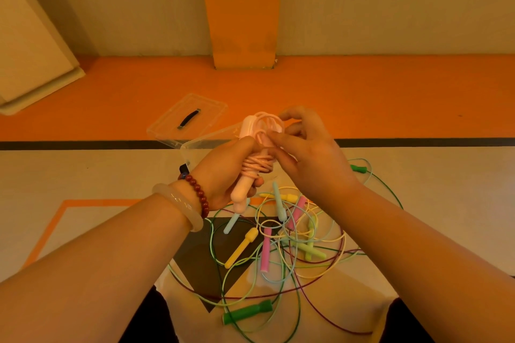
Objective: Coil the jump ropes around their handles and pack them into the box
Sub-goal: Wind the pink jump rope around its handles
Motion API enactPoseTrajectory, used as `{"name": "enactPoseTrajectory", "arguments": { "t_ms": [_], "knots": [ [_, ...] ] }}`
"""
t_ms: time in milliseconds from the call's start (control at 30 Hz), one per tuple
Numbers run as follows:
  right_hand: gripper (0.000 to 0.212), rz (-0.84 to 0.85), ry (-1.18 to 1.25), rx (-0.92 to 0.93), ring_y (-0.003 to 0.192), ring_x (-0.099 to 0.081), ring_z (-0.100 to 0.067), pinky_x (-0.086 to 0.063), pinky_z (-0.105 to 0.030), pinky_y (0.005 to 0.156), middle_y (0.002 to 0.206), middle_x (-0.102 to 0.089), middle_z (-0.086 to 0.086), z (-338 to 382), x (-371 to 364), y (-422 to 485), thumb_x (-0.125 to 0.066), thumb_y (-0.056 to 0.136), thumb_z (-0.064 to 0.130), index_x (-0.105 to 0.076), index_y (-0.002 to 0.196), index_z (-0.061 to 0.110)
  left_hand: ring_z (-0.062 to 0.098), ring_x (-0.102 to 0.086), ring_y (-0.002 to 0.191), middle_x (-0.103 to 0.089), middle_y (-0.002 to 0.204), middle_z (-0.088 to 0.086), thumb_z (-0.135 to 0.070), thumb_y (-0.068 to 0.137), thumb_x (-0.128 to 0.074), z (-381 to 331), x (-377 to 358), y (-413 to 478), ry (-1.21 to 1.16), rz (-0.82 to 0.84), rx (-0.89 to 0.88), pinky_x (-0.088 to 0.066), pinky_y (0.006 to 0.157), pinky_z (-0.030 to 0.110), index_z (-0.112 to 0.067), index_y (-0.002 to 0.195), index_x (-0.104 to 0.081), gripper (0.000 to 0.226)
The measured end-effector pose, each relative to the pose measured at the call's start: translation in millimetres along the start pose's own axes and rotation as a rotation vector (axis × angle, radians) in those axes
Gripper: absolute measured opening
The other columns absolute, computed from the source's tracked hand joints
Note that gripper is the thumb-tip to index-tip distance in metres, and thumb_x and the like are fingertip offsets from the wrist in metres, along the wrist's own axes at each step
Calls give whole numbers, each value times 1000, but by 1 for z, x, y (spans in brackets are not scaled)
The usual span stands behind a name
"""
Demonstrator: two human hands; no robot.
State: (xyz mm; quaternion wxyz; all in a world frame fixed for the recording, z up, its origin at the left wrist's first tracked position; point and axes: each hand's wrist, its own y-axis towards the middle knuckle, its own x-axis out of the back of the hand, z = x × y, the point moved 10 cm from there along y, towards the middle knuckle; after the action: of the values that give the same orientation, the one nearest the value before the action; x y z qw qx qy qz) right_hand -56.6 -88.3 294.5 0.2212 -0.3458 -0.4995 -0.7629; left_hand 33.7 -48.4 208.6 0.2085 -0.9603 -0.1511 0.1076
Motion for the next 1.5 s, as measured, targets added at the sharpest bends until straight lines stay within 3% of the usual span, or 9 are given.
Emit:
{"name": "enactPoseTrajectory", "arguments": {
  "t_ms": [200, 400, 600, 900, 1067, 1133, 1200, 1333, 1500],
  "knots": [
    [29, 11, 20, -135, 87, -60, -20, -46, -28, 63, 110, -56, 1, 0, -3, -5, -49, 100, 21, -51, 127, 10, 12, -53, 48, -60, 73, 7, -27, 96, -46, 2, -4, 0, -19, 11, 34, -42, 48, 22, -12, 95, -55, 18],
    [22, -13, -297, 18, 80, -64, -33, -52, -33, 55, 112, -63, -20, 11, -6, -8, -74, 79, 2, -64, 97, -6, 12, -52, 47, -59, 70, 7, -28, 97, -45, 3, -10, 0, -7, 33, 50, -40, 48, 21, -12, 90, -54, 20],
    [13, -110, -253, 2, 92, -48, -26, -45, -35, 71, 123, -48, -13, 10, 1, -9, -58, 86, 5, -61, 96, 0, 12, -51, 46, -58, 61, 3, -32, 96, -48, 0, -9, 0, -17, 15, 19, -37, 47, 20, -14, 86, -56, 22],
    [13, 82, 341, -515, 110, -42, -12, -30, -15, 85, 126, -37, 2, -17, -20, -7, -53, 97, 14, -63, 91, 9, 10, -50, 47, -58, 61, 2, -30, 96, -48, -11, 8, 2, -69, -33, -44, -37, 44, 19, -11, 88, -56, 22],
    [12, 244, 738, -697, 97, -46, -5, -37, -7, 69, 121, -41, 2, -35, -37, -4, -55, 93, 4, -63, 85, 6, 11, -49, 48, -56, 72, 8, -31, 96, -49, -7, 8, 3, -57, -16, -11, -38, 42, 18, -11, 95, -55, 21],
    [17, 267, 866, -752, 87, -48, -4, -39, -7, 60, 110, -46, 3, -38, -41, -8, -57, 88, -1, -58, 102, 8, 11, -49, 47, -56, 73, 8, -29, 96, -48, -5, 4, 4, -48, 2, -4, -38, 42, 18, -11, 99, -54, 19],
    [20, 323, 832, -706, 86, -47, -3, -41, -10, 63, 107, -45, 4, -38, -42, -9, -62, 85, 2, -58, 105, 1, 11, -48, 46, -57, 70, 7, -27, 97, -47, -5, -1, 4, -36, 23, -11, -38, 41, 18, -11, 98, -53, 17],
    [24, 422, 596, -465, 94, -44, 5, -41, -18, 78, 111, -40, 9, -32, -29, -2, -78, 77, 19, -59, 65, 10, 10, -48, 45, -56, 57, 1, -26, 97, -46, -5, -10, 3, -41, 68, -3, -36, 41, 18, -12, 89, -51, 16],
    [10, 226, 316, -214, 85, -45, 3, -37, -9, 71, 110, -45, 6, -29, -1, 12, -78, 77, 25, -73, 78, 17, 10, -49, 47, -58, 66, 4, -31, 97, -48, -5, -10, 4, -46, 85, 22, -37, 41, 17, -11, 92, -54, 21]
  ]
}}
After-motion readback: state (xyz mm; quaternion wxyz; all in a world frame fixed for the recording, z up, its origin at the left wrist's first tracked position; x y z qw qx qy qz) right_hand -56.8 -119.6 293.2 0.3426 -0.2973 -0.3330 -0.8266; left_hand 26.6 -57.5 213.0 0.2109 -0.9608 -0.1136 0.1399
